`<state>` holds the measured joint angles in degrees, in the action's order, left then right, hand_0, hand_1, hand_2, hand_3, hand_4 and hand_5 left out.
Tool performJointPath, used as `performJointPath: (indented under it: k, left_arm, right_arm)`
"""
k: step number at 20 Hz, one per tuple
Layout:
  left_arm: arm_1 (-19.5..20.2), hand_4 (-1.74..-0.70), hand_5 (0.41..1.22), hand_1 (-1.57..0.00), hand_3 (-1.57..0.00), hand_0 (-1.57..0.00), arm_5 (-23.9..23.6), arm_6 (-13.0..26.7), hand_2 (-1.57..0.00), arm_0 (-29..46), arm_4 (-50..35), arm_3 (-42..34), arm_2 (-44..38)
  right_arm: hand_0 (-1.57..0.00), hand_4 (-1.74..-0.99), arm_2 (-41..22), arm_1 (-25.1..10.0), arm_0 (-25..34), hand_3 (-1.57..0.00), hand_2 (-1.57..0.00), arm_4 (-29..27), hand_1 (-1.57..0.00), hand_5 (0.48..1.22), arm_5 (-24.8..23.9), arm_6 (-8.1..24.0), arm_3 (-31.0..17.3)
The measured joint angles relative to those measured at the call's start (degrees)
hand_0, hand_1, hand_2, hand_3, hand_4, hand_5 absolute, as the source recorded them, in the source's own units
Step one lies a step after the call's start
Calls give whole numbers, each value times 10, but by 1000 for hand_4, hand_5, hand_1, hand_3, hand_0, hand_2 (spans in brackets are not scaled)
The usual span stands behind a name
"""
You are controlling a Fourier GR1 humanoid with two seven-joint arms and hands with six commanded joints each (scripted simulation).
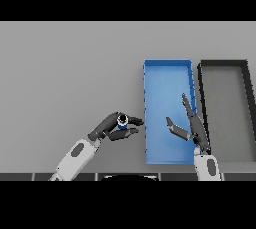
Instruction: Pick up the blue pipe and place it into the blue bin.
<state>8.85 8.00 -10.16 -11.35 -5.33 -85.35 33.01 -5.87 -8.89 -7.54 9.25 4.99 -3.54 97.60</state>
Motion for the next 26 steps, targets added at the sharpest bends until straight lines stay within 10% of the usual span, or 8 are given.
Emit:
performJointPath:
  k: [12, 19, 22, 26]
  left_arm:
    - [-12, -1729, 1219, -1568, -1441, -1568, 16, 115, -1569, -24, -6, -77, 6]
    - [-21, -1730, 1220, -1570, -1440, -1570, 26, 107, -1571, -14, 8, -81, 5]
    - [-21, -1731, 1221, -1571, -1440, -1571, 32, 99, -1571, -13, 17, -72, -1]
    - [-27, -1731, 1221, -1571, -1444, -1571, 42, 98, -1571, -14, 18, -72, -6]
  right_arm:
    - [1, -1269, 1, -12, 7, 1, 1, 4, 1, 688, 8, -13, -9]
    - [1, -1215, 3, -17, 12, 1, 1, -6, 1, 669, 16, -13, 1]
    - [1, -1242, 19, -32, 23, 1, 1, -118, 1, 584, 95, -29, 27]
    - [1, -1313, 17, -80, 58, 1, 1, -261, 1, 517, 174, 64, 104]
